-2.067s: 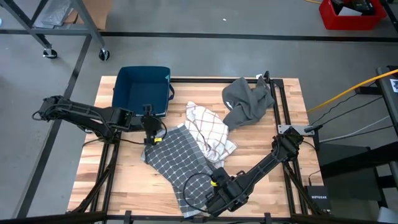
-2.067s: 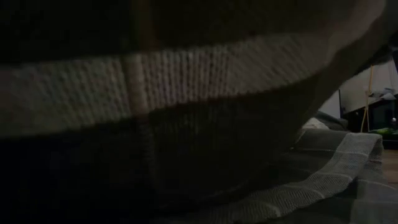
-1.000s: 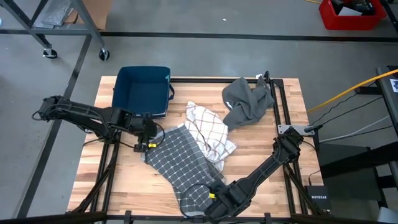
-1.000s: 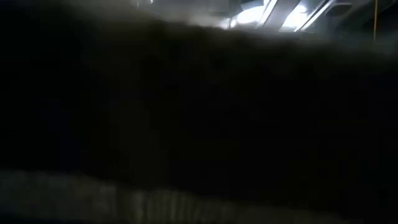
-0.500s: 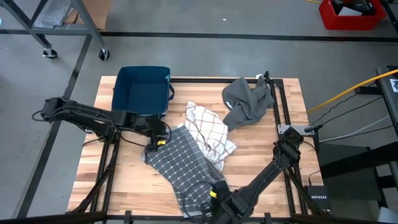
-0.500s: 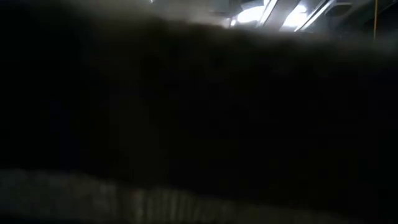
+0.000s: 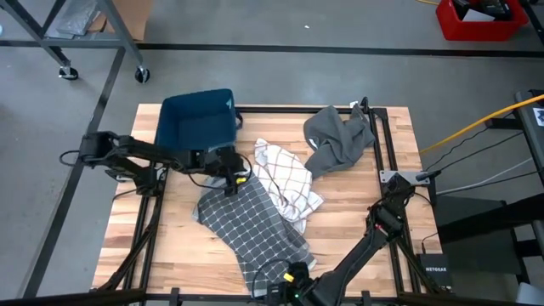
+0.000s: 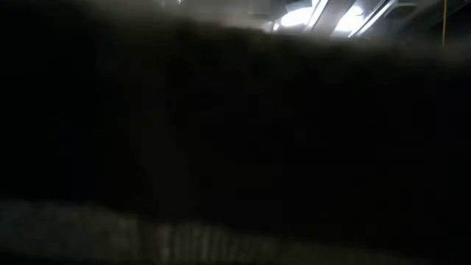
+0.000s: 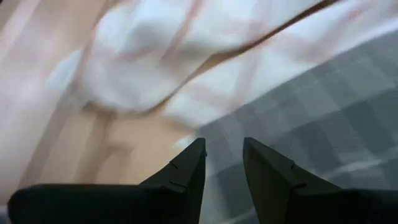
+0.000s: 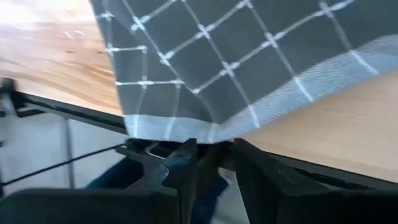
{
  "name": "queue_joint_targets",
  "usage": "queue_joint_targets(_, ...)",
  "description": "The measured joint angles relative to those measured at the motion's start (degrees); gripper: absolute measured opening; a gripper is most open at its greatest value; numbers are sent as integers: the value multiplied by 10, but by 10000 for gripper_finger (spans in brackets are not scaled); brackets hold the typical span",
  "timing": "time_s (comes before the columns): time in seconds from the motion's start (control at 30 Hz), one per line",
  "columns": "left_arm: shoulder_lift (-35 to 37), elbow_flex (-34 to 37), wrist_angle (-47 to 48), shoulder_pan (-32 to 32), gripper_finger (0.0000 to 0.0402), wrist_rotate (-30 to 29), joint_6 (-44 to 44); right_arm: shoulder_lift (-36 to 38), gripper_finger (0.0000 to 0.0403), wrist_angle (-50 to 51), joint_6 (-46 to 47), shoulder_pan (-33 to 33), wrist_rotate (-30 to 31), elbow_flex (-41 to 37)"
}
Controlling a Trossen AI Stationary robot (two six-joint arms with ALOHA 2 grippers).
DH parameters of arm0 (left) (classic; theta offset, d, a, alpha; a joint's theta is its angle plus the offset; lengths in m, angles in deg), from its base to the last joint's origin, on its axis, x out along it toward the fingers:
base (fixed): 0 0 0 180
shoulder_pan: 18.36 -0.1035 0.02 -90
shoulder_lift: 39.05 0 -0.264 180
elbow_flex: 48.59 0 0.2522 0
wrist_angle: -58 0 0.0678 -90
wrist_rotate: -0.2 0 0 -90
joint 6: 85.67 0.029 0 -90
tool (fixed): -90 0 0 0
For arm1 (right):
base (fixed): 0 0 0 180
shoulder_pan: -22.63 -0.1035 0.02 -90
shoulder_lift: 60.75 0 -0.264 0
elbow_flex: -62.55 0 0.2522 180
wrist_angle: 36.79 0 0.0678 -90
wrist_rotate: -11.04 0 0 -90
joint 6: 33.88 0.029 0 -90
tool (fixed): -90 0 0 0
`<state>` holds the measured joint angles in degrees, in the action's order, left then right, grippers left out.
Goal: Fold towel
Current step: Fold the gray patterned towel
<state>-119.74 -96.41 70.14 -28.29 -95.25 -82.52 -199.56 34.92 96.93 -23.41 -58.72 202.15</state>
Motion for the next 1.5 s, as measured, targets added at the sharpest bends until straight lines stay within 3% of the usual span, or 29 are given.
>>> queue_joint_targets(0.37, -8, 0, 27, 5, 100, -1, -27, 2, 108, 1, 8, -1, -4, 0)
queue_joint_targets(0.63, 2, 0, 20, 20, 100, 126, -144, 2, 108, -16, -7, -1, 2, 6)
queue_joint_targets(0.8, 5, -19, 16, 42, 100, 141, -152, 4, 108, 37, -19, -1, 7, 35)
queue_joint_targets(1.03, 5, -42, -2, 71, 100, 141, -86, 3, 108, 99, -3, 3, 7, 48)
queue_joint_targets(1.27, 6, -43, 143, 112, 100, 140, -10, 0, 108, 98, -2, 18, 2, 23)
queue_joint_targets(1.5, 6, -34, 251, 155, 100, 101, 29, 0, 108, 81, -5, 40, -48, -38)
